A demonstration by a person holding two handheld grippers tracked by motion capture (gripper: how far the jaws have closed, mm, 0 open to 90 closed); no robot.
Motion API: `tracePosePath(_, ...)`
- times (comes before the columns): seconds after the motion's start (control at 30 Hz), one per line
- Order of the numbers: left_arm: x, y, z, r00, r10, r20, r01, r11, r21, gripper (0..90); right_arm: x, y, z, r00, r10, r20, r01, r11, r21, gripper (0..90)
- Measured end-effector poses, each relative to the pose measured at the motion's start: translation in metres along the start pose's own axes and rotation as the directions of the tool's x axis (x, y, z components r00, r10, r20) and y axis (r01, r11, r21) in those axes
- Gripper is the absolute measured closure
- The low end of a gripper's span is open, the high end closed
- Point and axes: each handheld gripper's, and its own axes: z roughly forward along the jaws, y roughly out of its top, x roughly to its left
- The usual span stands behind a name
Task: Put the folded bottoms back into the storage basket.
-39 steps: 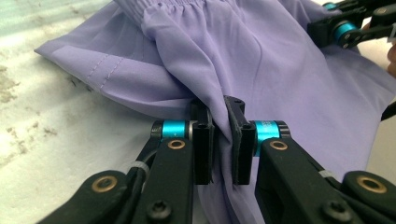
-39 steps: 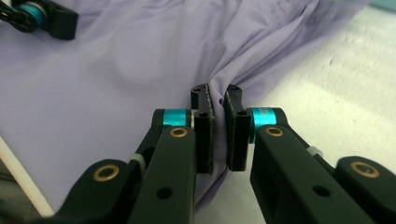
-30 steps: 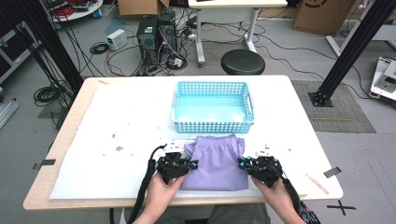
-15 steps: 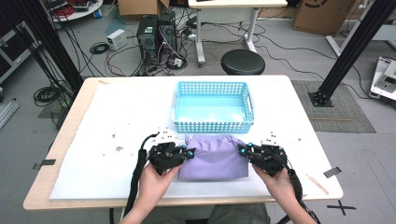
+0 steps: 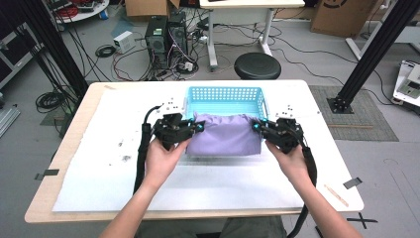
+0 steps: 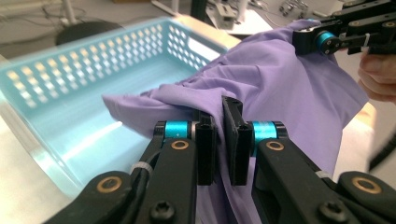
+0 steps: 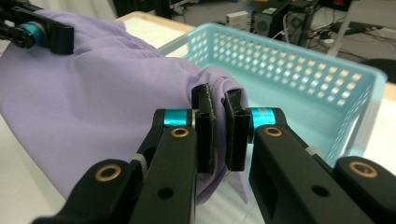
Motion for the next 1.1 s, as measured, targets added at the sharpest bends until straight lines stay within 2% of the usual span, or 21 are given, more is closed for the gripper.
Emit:
tracePosePath(0.03, 0.003, 0.004, 0.003, 0.9997, 0.018, -0.015, -0.017, 0.9998, 0.003, 84.2, -0.002, 0.004, 0.003, 1.0000, 0.000, 0.005, 0.000, 1.0000, -0.002, 85.4)
tracePosePath(0.2, 0.018, 0.022, 0.019, 0.9987, 0.031, -0.041, -0.031, 0.9995, -0.007, 84.2, -0.018, 0.024, 0.018, 0.9992, 0.000, 0.041, 0.000, 1.0000, -0.009, 85.4)
tracePosePath(0.4, 0.038, 0.032, 0.041, 0.9956, 0.039, -0.085, -0.040, 0.9992, -0.010, 84.1, -0.038, 0.036, 0.042, 0.9974, -0.003, 0.072, 0.004, 1.0000, -0.005, 85.4)
tracePosePath(0.5, 0.049, 0.032, 0.054, 0.9960, 0.017, -0.088, -0.018, 0.9998, -0.011, 84.1, -0.047, 0.039, 0.056, 0.9952, -0.010, 0.098, 0.009, 0.9999, 0.008, 85.4)
tracePosePath(0.63, 0.062, 0.028, 0.072, 0.9937, 0.026, -0.109, -0.027, 0.9996, -0.003, 84.1, -0.060, 0.041, 0.075, 0.9929, -0.010, 0.119, 0.008, 0.9998, 0.019, 85.4)
tracePosePath(0.73, 0.071, 0.026, 0.082, 0.9934, 0.017, -0.114, -0.018, 0.9998, -0.009, 84.1, -0.065, 0.040, 0.084, 0.9910, -0.013, 0.133, 0.011, 0.9999, 0.013, 85.4)
tracePosePath(0.83, 0.078, 0.023, 0.092, 0.9922, 0.023, -0.122, -0.023, 0.9997, 0.005, 84.1, -0.073, 0.039, 0.096, 0.9891, -0.008, 0.147, 0.003, 0.9994, 0.034, 85.4)
tracePosePath(0.9, 0.082, 0.019, 0.097, 0.9918, 0.021, -0.126, -0.019, 0.9997, 0.013, 83.9, -0.077, 0.038, 0.103, 0.9873, -0.023, 0.157, 0.014, 0.9985, 0.052, 85.2)
tracePosePath(0.93, 0.083, 0.016, 0.100, 0.9900, 0.019, -0.140, -0.015, 0.9996, 0.026, 82.0, -0.078, 0.036, 0.107, 0.9859, -0.023, 0.166, 0.012, 0.9977, 0.067, 83.9)
tracePosePath(0.97, 0.083, 0.013, 0.101, 0.9877, 0.013, -0.156, -0.008, 0.9994, 0.033, 75.0, -0.079, 0.034, 0.110, 0.9838, -0.031, 0.177, 0.015, 0.9960, 0.088, 78.7)
tracePosePath(1.0, 0.084, 0.009, 0.101, 0.9841, 0.005, -0.177, 0.002, 0.9992, 0.039, 65.8, -0.079, 0.033, 0.111, 0.9828, -0.025, 0.183, 0.006, 0.9946, 0.104, 70.5)
tracePosePath(1.03, 0.085, 0.007, 0.099, 0.9834, 0.007, -0.181, 0.000, 0.9994, 0.035, 61.8, -0.080, 0.032, 0.111, 0.9824, -0.022, 0.186, 0.000, 0.9929, 0.119, 62.9)
tracePosePath(1.1, 0.086, 0.000, 0.092, 0.9779, 0.007, -0.209, 0.000, 0.9995, 0.032, 53.0, -0.082, 0.029, 0.108, 0.9820, -0.019, 0.188, -0.004, 0.9928, 0.119, 57.0)
